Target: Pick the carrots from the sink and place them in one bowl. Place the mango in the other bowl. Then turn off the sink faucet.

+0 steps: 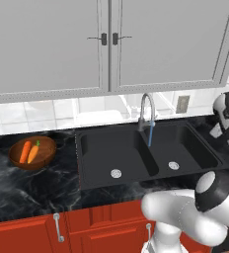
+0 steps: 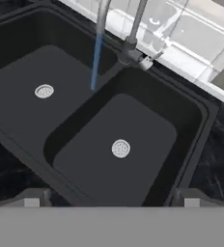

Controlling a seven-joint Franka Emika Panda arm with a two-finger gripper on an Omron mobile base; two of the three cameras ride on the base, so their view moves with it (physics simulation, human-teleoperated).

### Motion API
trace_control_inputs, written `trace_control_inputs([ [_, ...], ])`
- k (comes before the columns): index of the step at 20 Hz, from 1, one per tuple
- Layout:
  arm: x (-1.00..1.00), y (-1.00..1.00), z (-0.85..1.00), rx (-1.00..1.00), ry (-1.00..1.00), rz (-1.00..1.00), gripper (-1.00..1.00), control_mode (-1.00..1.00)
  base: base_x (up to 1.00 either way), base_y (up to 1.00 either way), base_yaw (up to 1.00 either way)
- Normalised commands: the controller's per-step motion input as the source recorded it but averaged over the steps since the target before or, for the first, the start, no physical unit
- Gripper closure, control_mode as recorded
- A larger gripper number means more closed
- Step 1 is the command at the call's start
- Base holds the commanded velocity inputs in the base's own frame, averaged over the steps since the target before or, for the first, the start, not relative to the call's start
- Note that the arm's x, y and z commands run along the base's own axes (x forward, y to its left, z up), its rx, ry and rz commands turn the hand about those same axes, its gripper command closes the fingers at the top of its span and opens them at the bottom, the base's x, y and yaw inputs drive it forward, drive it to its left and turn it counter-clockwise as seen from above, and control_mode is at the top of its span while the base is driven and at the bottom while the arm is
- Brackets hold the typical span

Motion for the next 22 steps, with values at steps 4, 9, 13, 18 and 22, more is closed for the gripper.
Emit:
trace_control_inputs([
  [4, 0.03, 0.02, 0.00, 0.00, -0.36, 0.73, -1.00, -1.00, 0.00, 0.00, 0.00],
  [9, 0.11, 0.00, 0.00, 0.01, -0.46, 0.72, -1.00, -1.00, 0.00, 0.00, 0.00],
  [13, 0.16, 0.00, 0.00, 0.02, -0.64, 0.65, -1.00, -1.00, 0.00, 0.00, 0.00],
  [18, 0.00, 0.01, -0.04, -0.01, -0.33, 0.12, -1.00, -1.00, 0.00, 0.00, 0.00],
  [22, 0.00, 0.00, 0.00, 0.00, 0.00, -0.01, -1.00, -1.00, 0.00, 0.00, 0.00],
])
